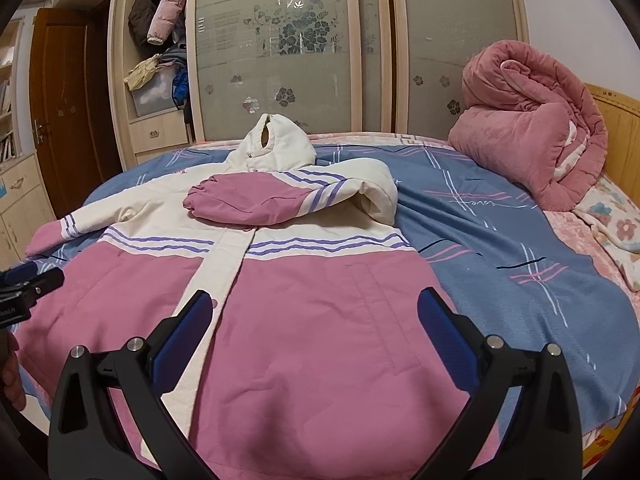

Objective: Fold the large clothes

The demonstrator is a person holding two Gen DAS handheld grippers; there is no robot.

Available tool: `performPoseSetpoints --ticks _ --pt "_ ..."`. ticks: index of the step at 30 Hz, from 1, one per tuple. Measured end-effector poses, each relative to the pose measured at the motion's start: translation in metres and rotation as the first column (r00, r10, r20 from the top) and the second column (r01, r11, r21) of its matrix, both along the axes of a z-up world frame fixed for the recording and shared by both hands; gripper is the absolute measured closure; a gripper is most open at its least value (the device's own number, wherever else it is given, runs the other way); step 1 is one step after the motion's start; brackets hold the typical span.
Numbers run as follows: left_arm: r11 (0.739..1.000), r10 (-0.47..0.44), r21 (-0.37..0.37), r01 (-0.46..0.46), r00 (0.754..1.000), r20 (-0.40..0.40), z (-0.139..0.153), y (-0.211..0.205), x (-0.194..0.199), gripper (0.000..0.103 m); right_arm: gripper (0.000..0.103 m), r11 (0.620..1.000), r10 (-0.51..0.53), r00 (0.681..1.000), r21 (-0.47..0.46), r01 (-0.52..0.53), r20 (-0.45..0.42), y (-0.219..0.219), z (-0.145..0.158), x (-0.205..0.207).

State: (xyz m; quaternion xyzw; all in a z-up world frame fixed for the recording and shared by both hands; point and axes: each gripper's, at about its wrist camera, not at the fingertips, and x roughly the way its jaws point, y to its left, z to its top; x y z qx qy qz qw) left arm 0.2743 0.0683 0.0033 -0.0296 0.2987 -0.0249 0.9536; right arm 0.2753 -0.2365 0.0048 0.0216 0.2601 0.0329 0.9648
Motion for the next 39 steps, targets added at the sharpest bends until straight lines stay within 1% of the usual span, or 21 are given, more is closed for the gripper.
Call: performPoseSetpoints --ticks 3,5,7,9,10,13,16,19,20,22,24,26,27,28,29,30,32,35,36,37,39 --pt "0.999 -0.031 -0.011 0.031 1.000 -0.003 -0.001 -0.001 0.007 0.002 0.001 1.000 0.016 1.000 0.017 -0.016 0.007 0.000 0.001 0.000" --pt "1.000 -0.028 -0.011 0.028 0.999 -0.027 -0.001 -0.003 0.017 0.002 0.001 1.000 0.019 1.000 0.023 -0.019 0.015 0.001 0.002 0.000" --pt "0.999 -0.044 -0.019 0.043 0.997 -0.060 0.002 -0.007 0.034 0.002 0.001 0.999 0.017 1.000 0.038 -0.018 0.023 0.000 0.003 0.001" --pt "0.997 -0.082 -0.013 0.081 0.993 -0.083 0.009 -0.016 0.057 0.002 0.001 0.998 0.016 1.000 0.060 -0.017 0.014 -0.002 0.003 0.004" --pt "0.995 -0.096 0.006 0.097 0.990 -0.107 0.012 -0.022 0.075 0.002 0.001 0.997 0.020 1.000 0.069 -0.020 0.008 -0.002 0.002 0.006" --pt "0.993 -0.107 0.042 0.114 0.985 -0.133 0.020 -0.036 0.129 0.002 0.001 0.996 0.021 1.000 0.087 -0.021 0.002 -0.003 0.001 0.010" --pt "0.993 -0.104 0.038 0.112 0.979 -0.173 0.021 -0.046 0.191 0.002 0.001 0.994 0.016 1.000 0.111 -0.015 -0.009 -0.007 -0.001 0.014" --pt "0.990 -0.098 0.077 0.116 0.972 -0.212 0.013 -0.057 0.246 0.005 0.001 0.991 0.009 1.000 0.135 -0.005 -0.026 -0.010 -0.005 0.020" --pt "0.991 -0.080 0.087 0.102 0.971 -0.225 0.008 -0.058 0.262 0.005 0.001 0.990 0.009 1.000 0.139 -0.004 -0.029 -0.011 -0.006 0.022" --pt "0.990 -0.051 0.118 0.082 0.967 -0.249 -0.001 -0.061 0.287 0.006 0.001 0.989 0.007 0.999 0.146 -0.002 -0.033 -0.013 -0.007 0.024" --pt "0.988 -0.028 0.139 0.071 0.957 -0.288 -0.013 -0.063 0.310 0.006 0.001 0.987 0.001 0.999 0.159 0.004 -0.034 -0.015 -0.007 0.026" --pt "0.987 -0.020 0.142 0.070 0.946 -0.324 -0.024 -0.065 0.323 0.012 0.001 0.986 0.002 0.999 0.164 0.004 -0.035 -0.016 -0.007 0.028" --pt "0.987 -0.017 0.145 0.072 0.938 -0.345 -0.030 -0.067 0.328 0.027 0.001 0.986 0.002 0.999 0.167 0.004 -0.035 -0.016 -0.007 0.029" --pt "0.988 -0.012 0.141 0.070 0.927 -0.374 -0.038 -0.068 0.333 0.050 0.001 0.985 0.001 0.999 0.171 0.005 -0.036 -0.017 -0.007 0.030" --pt "0.990 -0.007 0.129 0.062 0.921 -0.389 -0.041 -0.069 0.336 0.065 0.001 0.984 0.003 0.999 0.176 0.004 -0.039 -0.017 -0.008 0.031" --pt "0.991 0.004 0.126 0.049 0.920 -0.393 -0.042 -0.071 0.338 0.069 0.001 0.983 0.007 0.999 0.181 0.001 -0.042 -0.017 -0.008 0.032" --pt "0.986 0.022 0.165 0.040 0.932 -0.362 -0.038 -0.076 0.336 0.073 0.001 0.983 0.016 0.999 0.183 -0.009 -0.039 -0.014 -0.008 0.032" --pt "0.963 0.049 0.268 0.027 0.961 -0.273 -0.020 -0.086 0.331 0.081 0.001 0.984 0.029 0.999 0.176 -0.022 -0.038 -0.008 -0.009 0.033" --pt "0.951 0.069 0.308 0.005 0.971 -0.229 -0.010 -0.087 0.329 0.085 0.001 0.984 0.034 0.999 0.175 -0.026 -0.042 -0.006 -0.010 0.035" --pt "0.940 0.079 0.341 -0.007 0.977 -0.198 -0.004 -0.088 0.327 0.086 0.001 0.984 0.039 0.998 0.175 -0.030 -0.047 -0.004 -0.011 0.036" --pt "0.895 0.099 0.444 -0.035 0.988 -0.122 0.008 -0.088 0.324 0.086 0.001 0.984 0.042 0.998 0.173 -0.033 -0.049 -0.003 -0.012 0.037"
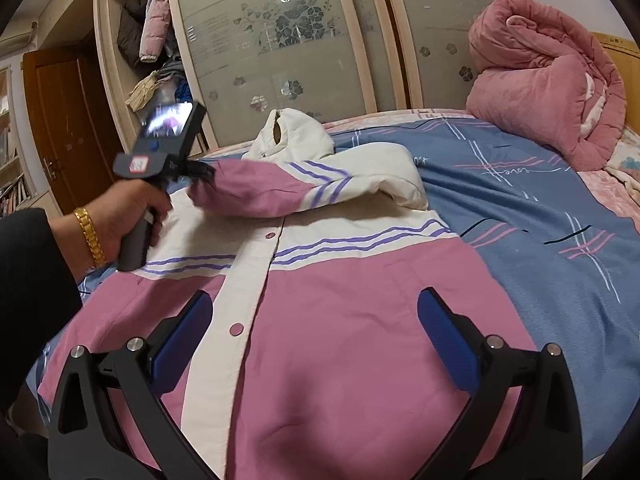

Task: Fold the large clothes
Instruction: 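Grasp the folded sleeve cuff with the left tool and straighten it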

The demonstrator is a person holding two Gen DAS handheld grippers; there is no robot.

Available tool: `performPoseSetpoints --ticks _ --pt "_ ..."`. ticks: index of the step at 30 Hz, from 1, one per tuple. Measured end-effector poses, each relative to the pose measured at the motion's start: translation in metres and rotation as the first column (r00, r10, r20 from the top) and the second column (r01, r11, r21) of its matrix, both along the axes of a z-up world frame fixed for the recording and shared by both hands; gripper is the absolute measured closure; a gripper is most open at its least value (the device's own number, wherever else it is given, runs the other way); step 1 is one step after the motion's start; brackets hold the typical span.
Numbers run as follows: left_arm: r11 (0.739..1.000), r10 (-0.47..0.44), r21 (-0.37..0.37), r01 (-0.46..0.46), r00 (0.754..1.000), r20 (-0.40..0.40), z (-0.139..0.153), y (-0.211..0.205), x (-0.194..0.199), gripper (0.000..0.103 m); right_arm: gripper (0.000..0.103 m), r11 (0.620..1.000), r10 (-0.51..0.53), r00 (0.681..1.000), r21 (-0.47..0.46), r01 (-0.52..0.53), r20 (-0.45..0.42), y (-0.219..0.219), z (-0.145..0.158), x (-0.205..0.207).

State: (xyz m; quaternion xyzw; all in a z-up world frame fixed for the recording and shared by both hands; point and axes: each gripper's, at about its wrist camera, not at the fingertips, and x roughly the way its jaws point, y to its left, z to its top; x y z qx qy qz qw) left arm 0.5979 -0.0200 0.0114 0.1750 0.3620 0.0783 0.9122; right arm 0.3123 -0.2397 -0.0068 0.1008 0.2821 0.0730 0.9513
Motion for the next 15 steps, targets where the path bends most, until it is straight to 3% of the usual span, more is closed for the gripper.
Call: performPoseSetpoints --ticks 6,8,9,10,12,15 --pt "0.996 0.086 0.022 -0.086 0.996 -0.034 -0.011 0.042 -0.003 0.085 0.001 1.000 0.008 1.000 -0.003 -0.008 -0.020 0.005 -0.005 0.005" --pt "0.996 0.087 0.043 -0.084 0.994 -0.073 -0.032 0.048 -0.001 0.072 0.001 1.000 0.010 1.000 -0.009 -0.010 -0.021 0.008 -0.006 0.006" --pt "0.996 0.077 0.058 -0.072 0.992 -0.104 -0.043 0.047 -0.001 0.052 0.001 1.000 0.012 1.000 -0.011 -0.012 -0.021 0.008 -0.006 0.007" --pt "0.994 0.064 0.091 -0.053 0.990 -0.129 -0.058 0.045 -0.003 0.026 0.001 1.000 0.015 1.000 -0.011 -0.015 -0.023 0.009 -0.007 0.008" --pt "0.985 0.074 0.161 -0.065 0.996 -0.049 -0.063 0.043 -0.011 0.003 0.001 1.000 0.022 0.999 -0.007 -0.023 -0.028 0.012 -0.008 0.009" --pt "0.995 0.053 0.082 -0.054 0.998 0.015 -0.044 0.055 -0.031 0.002 0.001 0.999 0.032 0.999 -0.017 -0.032 -0.020 0.015 -0.007 0.008"
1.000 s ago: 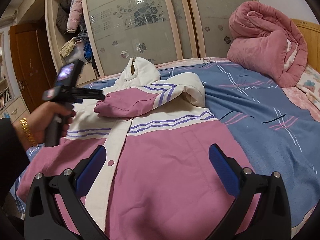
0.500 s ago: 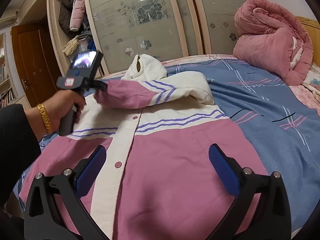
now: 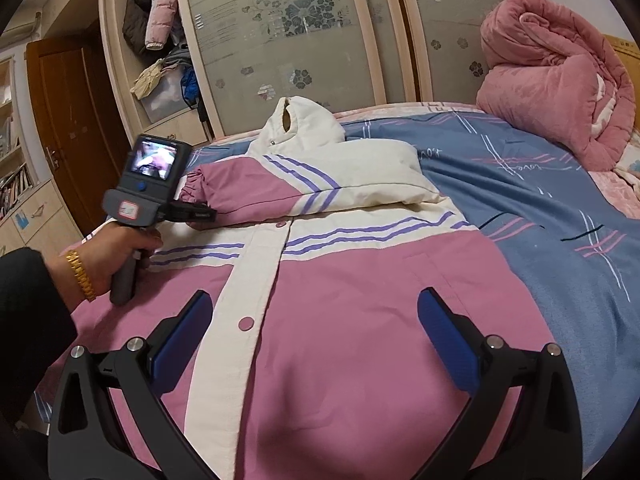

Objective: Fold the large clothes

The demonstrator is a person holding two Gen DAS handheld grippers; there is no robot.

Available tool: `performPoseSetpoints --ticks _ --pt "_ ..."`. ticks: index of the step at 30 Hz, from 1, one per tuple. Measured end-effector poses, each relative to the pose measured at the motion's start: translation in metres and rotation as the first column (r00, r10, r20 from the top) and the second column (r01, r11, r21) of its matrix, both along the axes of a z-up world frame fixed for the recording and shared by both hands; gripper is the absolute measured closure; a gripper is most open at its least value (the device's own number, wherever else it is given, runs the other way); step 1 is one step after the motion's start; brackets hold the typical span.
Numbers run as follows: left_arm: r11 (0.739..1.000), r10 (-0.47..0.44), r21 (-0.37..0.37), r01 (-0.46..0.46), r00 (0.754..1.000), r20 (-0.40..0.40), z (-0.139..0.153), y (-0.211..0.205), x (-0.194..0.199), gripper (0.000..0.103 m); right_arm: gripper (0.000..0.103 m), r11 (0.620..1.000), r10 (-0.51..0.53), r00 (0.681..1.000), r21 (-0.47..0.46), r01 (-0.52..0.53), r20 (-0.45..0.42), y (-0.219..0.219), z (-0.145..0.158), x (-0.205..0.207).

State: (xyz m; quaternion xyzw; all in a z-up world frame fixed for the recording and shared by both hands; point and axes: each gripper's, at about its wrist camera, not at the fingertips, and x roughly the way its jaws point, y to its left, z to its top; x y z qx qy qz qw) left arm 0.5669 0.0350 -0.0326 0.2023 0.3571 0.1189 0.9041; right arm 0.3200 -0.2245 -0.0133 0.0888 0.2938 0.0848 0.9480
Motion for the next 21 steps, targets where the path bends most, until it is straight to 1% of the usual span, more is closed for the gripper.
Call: performPoseSetpoints --ticks 1,2,3,4,5,6,7,8,11,12,14,16,18,21 --pt "1.000 0.008 -0.028 -0.007 1.000 0.017 0.008 0.006 -0.007 0.002 0.001 1.000 0.003 1.000 -0.003 -0.003 0.004 0.000 0.001 0.000" --pt "0.997 0.012 -0.073 -0.008 0.999 0.052 0.021 0.012 -0.021 0.002 0.001 1.000 0.004 1.000 -0.010 -0.004 0.007 0.001 0.001 -0.001" --pt "0.991 0.005 -0.134 0.010 0.993 0.114 0.041 0.019 -0.046 0.002 0.001 1.000 0.006 1.000 -0.015 -0.006 0.010 0.001 0.002 -0.002" --pt "0.987 0.002 -0.162 0.024 0.988 0.155 0.051 0.022 -0.065 0.002 0.001 1.000 0.008 1.000 -0.019 -0.008 0.013 0.000 0.002 -0.003" --pt "0.981 -0.005 -0.189 0.043 0.981 0.196 0.060 0.027 -0.089 0.002 0.001 1.000 0.009 1.000 -0.022 -0.008 0.016 0.000 0.003 -0.004" --pt "0.973 -0.026 -0.216 0.077 0.973 0.227 0.073 0.030 -0.124 0.002 0.001 1.000 0.008 1.000 -0.026 -0.007 0.020 -0.001 0.004 -0.006" --pt "0.967 -0.042 -0.232 0.100 0.969 0.244 0.079 0.030 -0.145 0.002 0.001 1.000 0.008 1.000 -0.029 -0.007 0.024 -0.001 0.005 -0.008" --pt "0.958 -0.061 -0.257 0.131 0.963 0.261 0.085 0.031 -0.178 0.002 0.001 0.999 0.005 1.000 -0.039 -0.004 0.027 -0.002 0.006 -0.010" --pt "0.937 -0.080 -0.308 0.164 0.960 0.268 0.088 0.033 -0.252 0.002 0.001 0.998 0.005 0.999 -0.065 -0.003 0.041 -0.004 0.008 -0.018" --pt "0.931 -0.072 -0.327 0.163 0.959 0.275 0.087 0.036 -0.272 0.002 0.001 0.997 0.002 0.999 -0.073 0.001 0.044 -0.005 0.008 -0.021" --pt "0.908 -0.052 -0.382 0.174 0.950 0.309 0.082 0.041 -0.310 0.002 0.001 0.996 -0.003 0.999 -0.085 0.006 0.040 -0.008 0.008 -0.026" --pt "0.893 -0.018 -0.425 0.150 0.954 0.298 0.073 0.049 -0.322 0.002 0.001 0.995 -0.006 0.999 -0.104 0.010 0.039 -0.010 0.007 -0.031" --pt "0.893 -0.008 -0.430 0.132 0.960 0.278 0.064 0.048 -0.322 0.002 0.001 0.992 -0.019 0.999 -0.125 0.024 0.036 -0.012 0.006 -0.035" --pt "0.900 -0.020 -0.419 0.125 0.969 0.246 0.059 0.046 -0.320 0.002 0.001 0.989 -0.031 0.998 -0.142 0.037 0.048 -0.014 0.007 -0.042"
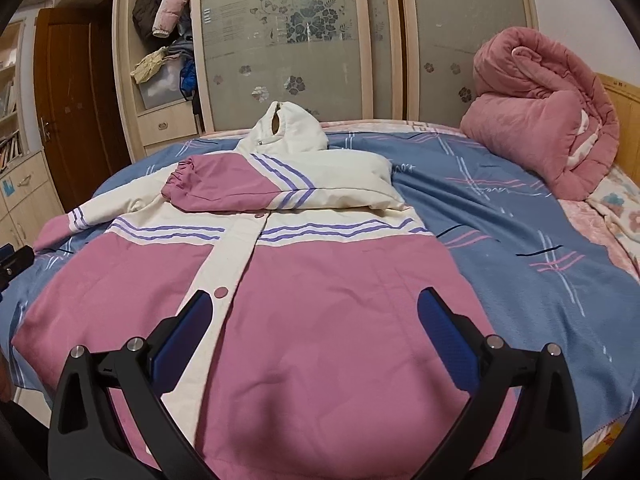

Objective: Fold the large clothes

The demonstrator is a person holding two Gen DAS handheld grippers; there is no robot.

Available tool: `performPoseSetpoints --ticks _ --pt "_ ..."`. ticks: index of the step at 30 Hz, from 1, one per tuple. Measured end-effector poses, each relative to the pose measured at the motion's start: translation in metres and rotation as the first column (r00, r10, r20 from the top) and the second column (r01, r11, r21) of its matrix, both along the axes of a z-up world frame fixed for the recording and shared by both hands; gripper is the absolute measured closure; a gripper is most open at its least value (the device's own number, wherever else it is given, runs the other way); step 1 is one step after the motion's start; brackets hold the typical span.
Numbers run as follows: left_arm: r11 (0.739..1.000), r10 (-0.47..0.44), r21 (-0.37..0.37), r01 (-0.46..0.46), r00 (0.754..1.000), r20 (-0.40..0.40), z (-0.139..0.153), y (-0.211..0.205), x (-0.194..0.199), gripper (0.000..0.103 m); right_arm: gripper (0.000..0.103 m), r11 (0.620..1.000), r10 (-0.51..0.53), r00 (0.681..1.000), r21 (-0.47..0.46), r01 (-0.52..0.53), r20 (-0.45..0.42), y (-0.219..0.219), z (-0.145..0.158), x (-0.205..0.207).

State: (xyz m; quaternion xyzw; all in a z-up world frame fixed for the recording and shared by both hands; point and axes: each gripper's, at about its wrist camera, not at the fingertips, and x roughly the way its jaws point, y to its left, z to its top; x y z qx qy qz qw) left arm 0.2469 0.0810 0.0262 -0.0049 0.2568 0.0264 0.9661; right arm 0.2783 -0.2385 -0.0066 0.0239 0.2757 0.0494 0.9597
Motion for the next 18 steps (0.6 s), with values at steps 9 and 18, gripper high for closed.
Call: performPoseSetpoints --ticks 9,18 --pt "0.999 -0.043 -0.005 0.043 0.997 -0.057 -0.015 -0.002 0.003 0.002 0.001 0.999 -0.048 0.998 -0.001 0.048 0.032 -0.013 0.001 -0.003" --pt "0.999 -0.042 -0.028 0.040 0.997 -0.067 -0.018 0.002 0.006 0.002 0.001 1.000 -0.014 0.999 -0.003 0.014 0.040 -0.004 0.004 -0.006"
